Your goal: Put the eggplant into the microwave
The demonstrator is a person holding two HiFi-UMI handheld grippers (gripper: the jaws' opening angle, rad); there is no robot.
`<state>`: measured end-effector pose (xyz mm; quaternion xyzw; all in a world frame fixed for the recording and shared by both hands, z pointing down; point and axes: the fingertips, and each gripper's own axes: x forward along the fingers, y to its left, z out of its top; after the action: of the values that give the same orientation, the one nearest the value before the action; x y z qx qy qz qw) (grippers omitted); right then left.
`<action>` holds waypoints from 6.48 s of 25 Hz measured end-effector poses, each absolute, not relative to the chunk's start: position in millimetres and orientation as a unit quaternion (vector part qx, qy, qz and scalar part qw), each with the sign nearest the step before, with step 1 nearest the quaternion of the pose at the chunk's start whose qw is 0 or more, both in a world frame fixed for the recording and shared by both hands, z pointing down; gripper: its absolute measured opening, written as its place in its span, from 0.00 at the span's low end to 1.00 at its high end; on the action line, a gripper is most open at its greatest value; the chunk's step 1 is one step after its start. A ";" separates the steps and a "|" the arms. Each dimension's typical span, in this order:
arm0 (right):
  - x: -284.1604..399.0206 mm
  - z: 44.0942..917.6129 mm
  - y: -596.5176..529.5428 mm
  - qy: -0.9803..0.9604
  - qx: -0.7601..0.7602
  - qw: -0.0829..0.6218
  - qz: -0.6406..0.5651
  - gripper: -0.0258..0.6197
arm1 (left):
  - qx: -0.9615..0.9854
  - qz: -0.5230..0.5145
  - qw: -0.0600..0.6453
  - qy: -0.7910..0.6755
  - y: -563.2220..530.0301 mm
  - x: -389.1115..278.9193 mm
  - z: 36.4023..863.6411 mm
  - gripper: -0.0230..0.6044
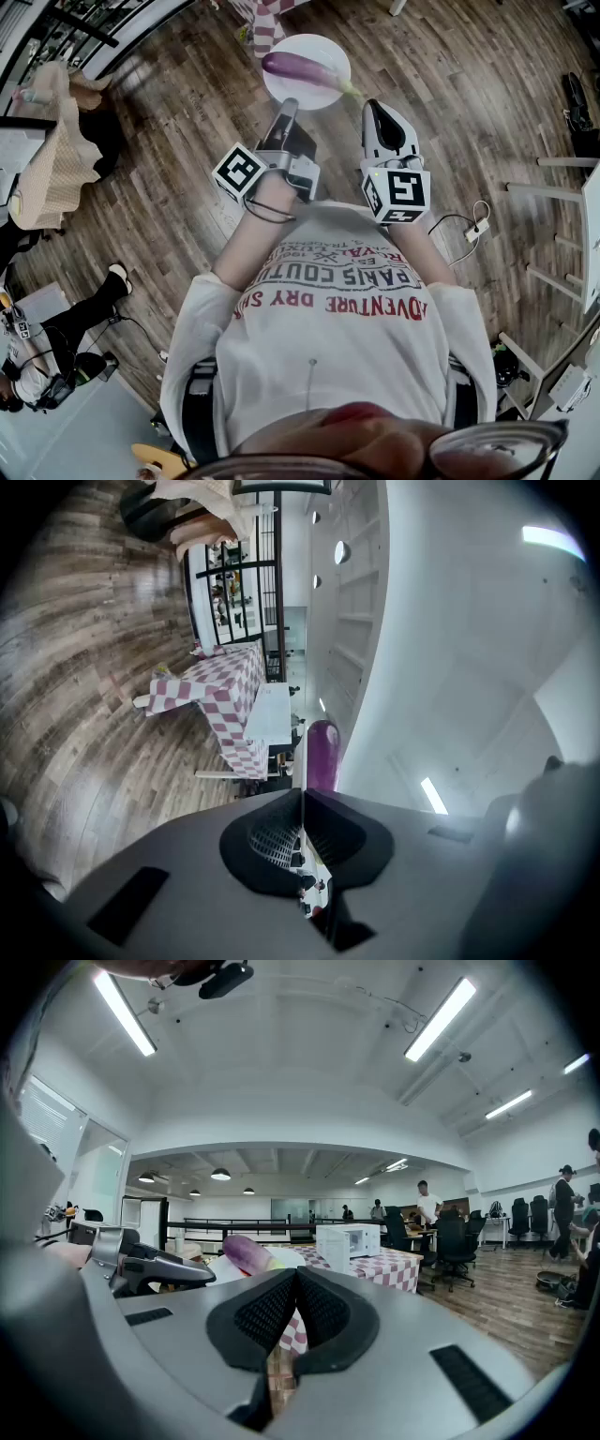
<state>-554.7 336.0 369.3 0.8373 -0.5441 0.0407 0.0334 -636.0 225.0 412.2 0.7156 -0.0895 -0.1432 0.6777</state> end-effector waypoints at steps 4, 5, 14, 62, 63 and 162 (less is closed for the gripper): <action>-553.9 368.1 336.9 -0.543 0.838 0.033 0.035 0.08 | 0.715 -0.142 0.678 -0.093 222.0 -635.1 416.0 0.08; -552.6 368.9 336.6 -0.543 0.838 0.032 0.037 0.08 | 0.717 -0.140 0.676 -0.096 220.8 -634.8 417.8 0.08; -544.6 369.6 334.3 -0.538 0.841 0.023 0.044 0.08 | 0.703 -0.139 0.692 -0.083 220.4 -620.4 418.7 0.08; -9.7 395.2 264.7 -0.611 0.787 0.015 0.090 0.08 | 0.672 -0.172 0.707 -0.142 167.7 -111.3 431.7 0.08; 1.6 396.0 253.7 -0.608 0.788 0.017 0.090 0.08 | 0.672 -0.172 0.707 -0.140 156.4 -99.7 432.1 0.08; 227.3 540.5 -324.9 -0.814 0.532 0.151 0.178 0.08 | 0.538 -0.291 0.630 -0.479 -404.8 123.2 616.4 0.08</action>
<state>227.3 -324.9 540.5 0.5318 -0.8140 0.1780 0.1515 123.2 -404.8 616.4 0.5377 -0.4791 -0.2910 0.6299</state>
